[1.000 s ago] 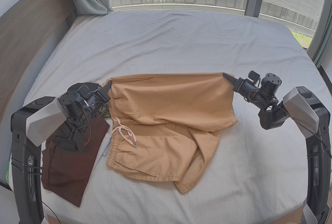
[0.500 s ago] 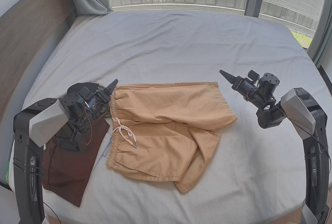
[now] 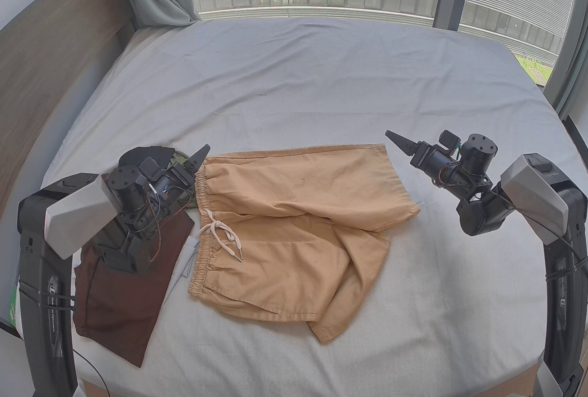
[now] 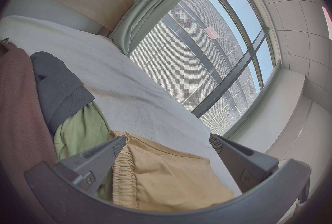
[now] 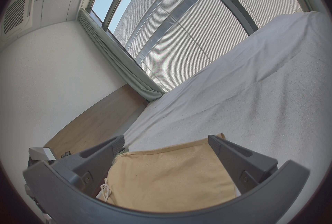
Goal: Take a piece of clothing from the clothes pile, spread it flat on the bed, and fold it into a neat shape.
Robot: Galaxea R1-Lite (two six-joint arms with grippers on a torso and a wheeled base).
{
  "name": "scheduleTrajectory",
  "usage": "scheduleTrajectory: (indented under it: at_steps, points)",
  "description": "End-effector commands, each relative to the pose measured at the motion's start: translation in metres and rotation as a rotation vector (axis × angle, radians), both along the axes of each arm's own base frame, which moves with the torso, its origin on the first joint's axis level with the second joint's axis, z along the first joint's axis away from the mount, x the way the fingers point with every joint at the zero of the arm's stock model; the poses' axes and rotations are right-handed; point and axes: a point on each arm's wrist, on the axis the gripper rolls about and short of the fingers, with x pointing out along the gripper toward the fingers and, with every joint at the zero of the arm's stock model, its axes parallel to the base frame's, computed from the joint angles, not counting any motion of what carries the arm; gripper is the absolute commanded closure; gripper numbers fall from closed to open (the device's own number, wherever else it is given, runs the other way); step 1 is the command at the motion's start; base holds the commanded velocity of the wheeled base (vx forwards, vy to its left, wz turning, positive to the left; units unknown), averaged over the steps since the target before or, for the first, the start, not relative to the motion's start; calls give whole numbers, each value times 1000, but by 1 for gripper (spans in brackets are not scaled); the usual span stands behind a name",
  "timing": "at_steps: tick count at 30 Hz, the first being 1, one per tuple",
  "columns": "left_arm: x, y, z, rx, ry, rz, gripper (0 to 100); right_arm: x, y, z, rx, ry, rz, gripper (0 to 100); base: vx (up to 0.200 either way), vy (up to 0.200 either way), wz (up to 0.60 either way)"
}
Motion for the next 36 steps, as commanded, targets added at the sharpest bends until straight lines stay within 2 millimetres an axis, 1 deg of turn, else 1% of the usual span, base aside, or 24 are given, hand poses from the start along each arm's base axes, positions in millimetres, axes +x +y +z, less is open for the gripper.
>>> scheduleTrajectory:
  at_steps: [1, 2, 9, 11, 12, 13, 16, 17, 18, 19, 21, 25, 26, 28, 30, 31, 32, 36]
  points:
    - [-14, 1, 20, 3, -15, -9, 0, -18, 5, 16, 0, 0, 16, 0, 0, 0, 0]
    - [-20, 1, 24, 7, -10, -20, 0, -26, 7, 17, -1, 8, 22, 0, 0, 0, 0]
    - [-52, 5, 36, 54, 23, -72, 0, -57, 14, 22, -7, 30, 48, 0, 0, 0, 0]
    - [-52, 5, 36, 54, 23, -72, 0, -57, 14, 22, -7, 30, 48, 0, 0, 0, 0]
    - [-66, 5, 37, 93, 38, -102, 0, -72, 20, 24, -14, 49, 66, 0, 0, 0, 0]
    - [-75, 5, 39, 118, 41, -127, 0, -81, 23, 24, -17, 63, 76, 0, 0, 0, 0]
    - [-91, 6, 42, 161, 47, -170, 0, -100, 27, 24, -31, 85, 92, 0, 0, 0, 0]
    - [-94, 6, 44, 165, 44, -171, 0, -105, 28, 24, -31, 85, 92, 0, 0, 0, 0]
    - [-94, 6, 44, 165, 44, -171, 0, -105, 28, 24, -31, 85, 92, 0, 0, 0, 0]
    - [-100, 6, 47, 174, 41, -175, 0, -115, 31, 23, -26, 82, 77, 0, 0, 0, 0]
    - [-105, 7, 49, 177, 42, -175, 0, -121, 32, 22, -21, 68, 73, 0, 0, 0, 0]
    - [-116, 7, 53, 183, 46, -189, 0, -140, 36, 17, -27, 85, 96, 0, 0, 0, 0]
    - [-123, 7, 54, 194, 47, -224, 0, -151, 39, 17, -31, 106, 113, 0, 0, 0, 0]
    - [-132, 9, 54, 211, 50, -276, 0, -161, 40, 15, -38, 133, 123, 0, 0, 0, 0]
    - [-141, 10, 54, 235, 50, -319, 0, -168, 39, 15, -42, 146, 126, 0, 0, 0, 0]
    - [-141, 10, 54, 235, 50, -319, 0, -168, 39, 15, -42, 146, 126, 0, 0, 0, 0]
    - [-148, 10, 54, 258, 44, -347, 0, -175, 37, 16, -46, 155, 126, 0, 0, 0, 0]
    - [-147, 8, 51, 266, 46, -350, 0, -181, 35, 16, -50, 166, 128, 0, 0, 0, 0]
